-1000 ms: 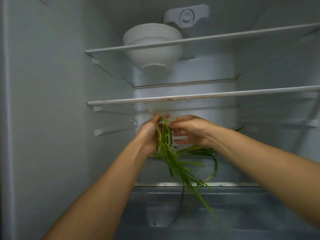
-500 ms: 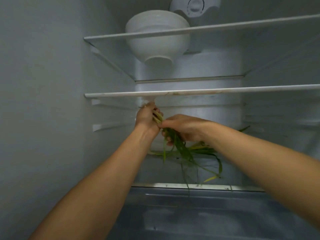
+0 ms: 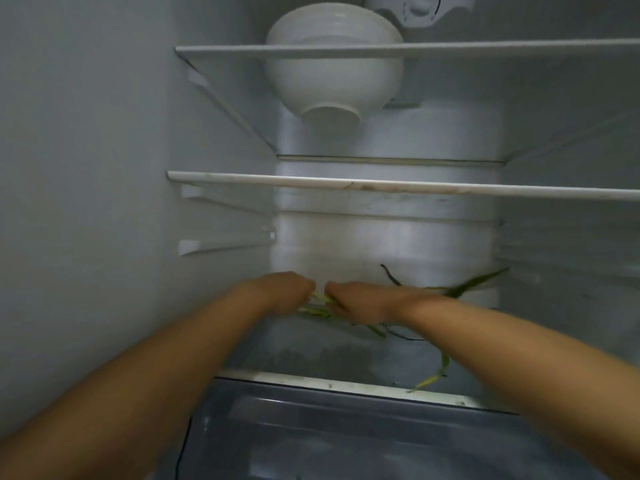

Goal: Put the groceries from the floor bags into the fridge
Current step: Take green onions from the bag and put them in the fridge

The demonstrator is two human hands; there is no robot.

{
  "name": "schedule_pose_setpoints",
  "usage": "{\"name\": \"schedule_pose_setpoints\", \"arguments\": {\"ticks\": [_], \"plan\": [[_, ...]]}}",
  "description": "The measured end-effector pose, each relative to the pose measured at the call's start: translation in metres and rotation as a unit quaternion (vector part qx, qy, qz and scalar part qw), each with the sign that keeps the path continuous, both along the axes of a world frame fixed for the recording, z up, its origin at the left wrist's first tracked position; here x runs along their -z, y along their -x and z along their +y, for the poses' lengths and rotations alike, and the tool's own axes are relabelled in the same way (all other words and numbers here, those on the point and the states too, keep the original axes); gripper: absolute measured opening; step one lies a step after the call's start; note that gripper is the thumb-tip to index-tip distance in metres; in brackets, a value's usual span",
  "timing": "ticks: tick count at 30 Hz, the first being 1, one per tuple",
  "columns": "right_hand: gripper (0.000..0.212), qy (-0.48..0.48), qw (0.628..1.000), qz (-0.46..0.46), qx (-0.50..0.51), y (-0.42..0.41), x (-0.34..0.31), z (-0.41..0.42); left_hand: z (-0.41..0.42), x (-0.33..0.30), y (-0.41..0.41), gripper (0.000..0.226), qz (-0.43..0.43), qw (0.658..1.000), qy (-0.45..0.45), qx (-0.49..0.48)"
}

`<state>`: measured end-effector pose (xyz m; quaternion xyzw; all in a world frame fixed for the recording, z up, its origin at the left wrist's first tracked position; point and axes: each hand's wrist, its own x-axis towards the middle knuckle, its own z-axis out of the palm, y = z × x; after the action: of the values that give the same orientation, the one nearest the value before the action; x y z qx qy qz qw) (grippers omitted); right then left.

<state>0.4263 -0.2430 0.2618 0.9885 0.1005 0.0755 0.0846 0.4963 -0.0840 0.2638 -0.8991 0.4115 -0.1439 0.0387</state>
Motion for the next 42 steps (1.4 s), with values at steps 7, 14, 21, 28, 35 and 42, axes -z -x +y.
{"name": "schedule_pose_setpoints", "arguments": {"ticks": [7, 14, 21, 28, 35, 42], "plan": [[0.04, 0.063, 0.996, 0.059, 0.025, -0.02, 0.021, -0.002, 0.004, 0.033, -0.035, 0.042, 0.039, 0.994, -0.082, -0.067], [0.054, -0.039, 0.998, 0.03, 0.037, -0.008, 0.0, 0.002, 0.001, 0.021, -0.026, 0.053, 0.049, 0.991, -0.069, -0.101], [0.038, -0.118, 0.983, -0.068, 0.119, 0.058, -0.041, -0.014, 0.015, -0.027, 0.026, 0.044, 0.035, 0.994, 0.09, -0.042], [0.033, -0.115, 0.973, -0.167, 0.112, 0.123, -0.007, 0.003, 0.011, -0.002, 0.101, 0.029, -0.066, 0.976, 0.207, 0.011], [0.029, -0.121, 0.967, -0.219, 0.039, 0.186, 0.021, 0.059, 0.066, 0.046, 0.194, 0.029, -0.091, 0.945, 0.313, -0.012], [0.025, -0.109, 0.985, -0.133, -0.011, 0.261, 0.098, 0.14, 0.141, 0.139, 0.302, 0.023, 0.058, 0.916, 0.393, -0.053]]}}
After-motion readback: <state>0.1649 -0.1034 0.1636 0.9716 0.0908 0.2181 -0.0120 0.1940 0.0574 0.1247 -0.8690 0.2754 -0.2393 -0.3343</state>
